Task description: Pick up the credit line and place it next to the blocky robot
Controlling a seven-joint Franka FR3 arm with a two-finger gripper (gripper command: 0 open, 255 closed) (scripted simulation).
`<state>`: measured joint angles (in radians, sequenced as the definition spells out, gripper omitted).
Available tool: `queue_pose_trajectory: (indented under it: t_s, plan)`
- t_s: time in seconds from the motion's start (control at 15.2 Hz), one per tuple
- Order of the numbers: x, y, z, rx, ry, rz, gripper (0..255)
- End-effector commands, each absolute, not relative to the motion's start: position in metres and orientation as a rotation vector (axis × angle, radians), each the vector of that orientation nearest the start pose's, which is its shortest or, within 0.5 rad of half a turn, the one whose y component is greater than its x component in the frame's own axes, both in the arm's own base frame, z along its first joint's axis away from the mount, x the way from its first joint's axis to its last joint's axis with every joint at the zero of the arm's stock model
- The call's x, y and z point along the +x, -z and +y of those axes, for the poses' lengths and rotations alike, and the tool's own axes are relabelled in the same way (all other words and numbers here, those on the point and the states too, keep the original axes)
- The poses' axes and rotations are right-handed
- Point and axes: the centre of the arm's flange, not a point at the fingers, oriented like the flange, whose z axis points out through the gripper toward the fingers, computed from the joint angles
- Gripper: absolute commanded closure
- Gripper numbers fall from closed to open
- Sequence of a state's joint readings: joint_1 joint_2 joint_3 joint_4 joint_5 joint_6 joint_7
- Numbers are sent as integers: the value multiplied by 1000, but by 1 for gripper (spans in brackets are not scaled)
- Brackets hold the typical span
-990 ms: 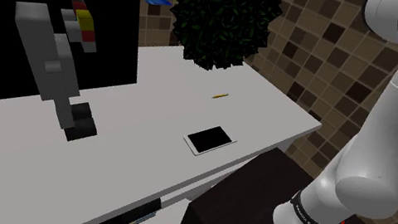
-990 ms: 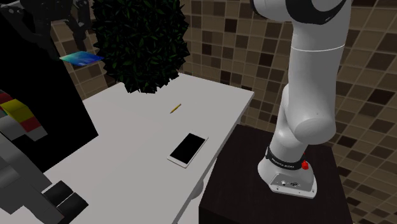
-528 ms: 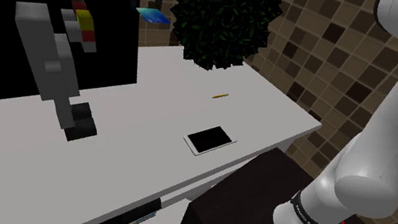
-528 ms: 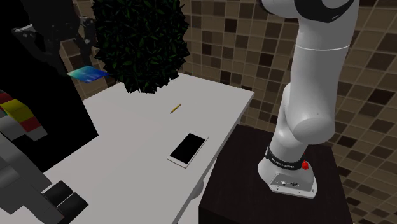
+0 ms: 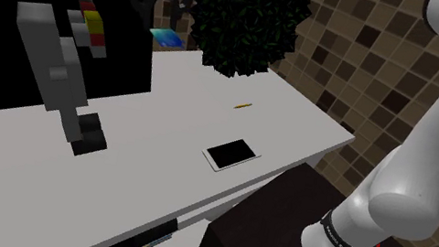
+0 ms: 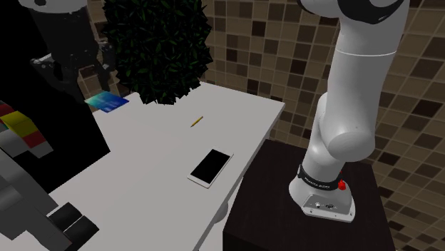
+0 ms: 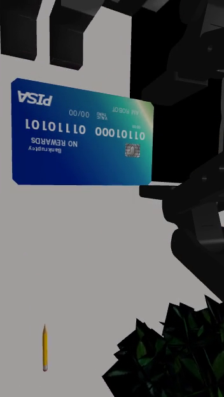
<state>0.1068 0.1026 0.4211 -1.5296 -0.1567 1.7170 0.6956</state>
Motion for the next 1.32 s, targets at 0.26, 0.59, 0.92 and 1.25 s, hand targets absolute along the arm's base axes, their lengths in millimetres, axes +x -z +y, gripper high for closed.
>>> queue_pose_trajectory:
  t_s: [0.26,0.59,0.92,1.25]
  plan:
    - [530,-571,277,-3163,227,247,255]
    - [530,-545,277,-3163,227,247,255]
    - [530,-518,277,-3163,227,247,255]
    - [530,-492,277,-3163,227,247,255]
